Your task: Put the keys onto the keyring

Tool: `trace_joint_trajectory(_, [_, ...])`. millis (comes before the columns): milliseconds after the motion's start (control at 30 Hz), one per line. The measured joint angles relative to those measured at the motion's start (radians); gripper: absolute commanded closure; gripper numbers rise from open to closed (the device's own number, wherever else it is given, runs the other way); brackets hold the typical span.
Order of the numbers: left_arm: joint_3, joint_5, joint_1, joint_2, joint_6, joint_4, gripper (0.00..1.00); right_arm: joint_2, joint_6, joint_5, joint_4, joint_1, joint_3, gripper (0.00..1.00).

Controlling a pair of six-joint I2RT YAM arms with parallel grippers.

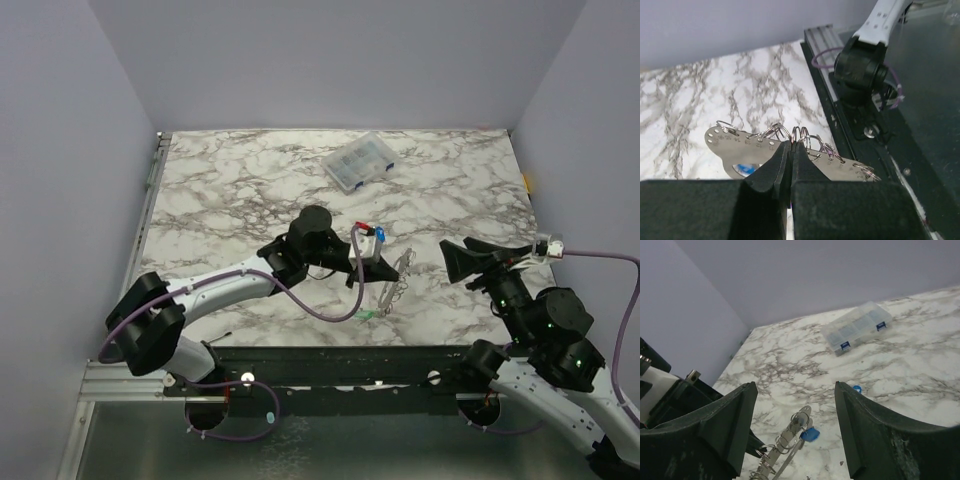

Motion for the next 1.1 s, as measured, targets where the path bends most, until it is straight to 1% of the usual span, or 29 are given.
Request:
trace_joint_trajectory(100, [-0.066,0.032,0.014,-0.065,-0.08,0.131,1.0,-0.003,-0.046,-0.098,0.079,0.0,-0.032,0.3])
trace_joint_trajectory(300, [-0.128,0.057,0.018,-0.175,-0.187,0.307,1.0,0.021,-0.13,-0.339,0.204,0.0,-0.074,0.35])
trace_joint_trajectory(400, [-0.158,0.056,0.021,-0.225,-0.22,0.37,1.0,0.053,-0.159,-0.473,0.253,0.0,-0.079,0.4])
trace_joint_trajectory(467, [-0.185,0.051,0.025,-0.259,-0.239,0.407,1.0,0.073,-0.174,-0.566,0.283,0.0,-0.084,0.45])
trace_joint_trajectory(633, [-0.267,0.026,0.031,-0.316,-0.272,0.492,1.0,0.086,-0.183,-0.728,0.347,0.0,-0.101,0.52])
trace_joint_trajectory(800, [-0.328,-0.015,0.031,-0.346,-0.293,0.549,1.0,0.118,-0.197,-0.838,0.374,0.0,-0.1,0.6])
trace_joint_trajectory(967, [-0.352,-0.058,0.031,-0.366,-0.309,0.591,1.0,0.154,-0.201,-0.904,0.374,0.0,-0.099,0.6])
trace_joint_trajectory(1100, [-0.356,-0.08,0.033,-0.375,-0.315,0.607,1.0,0.179,-0.201,-0.924,0.367,0.0,-0.099,0.6])
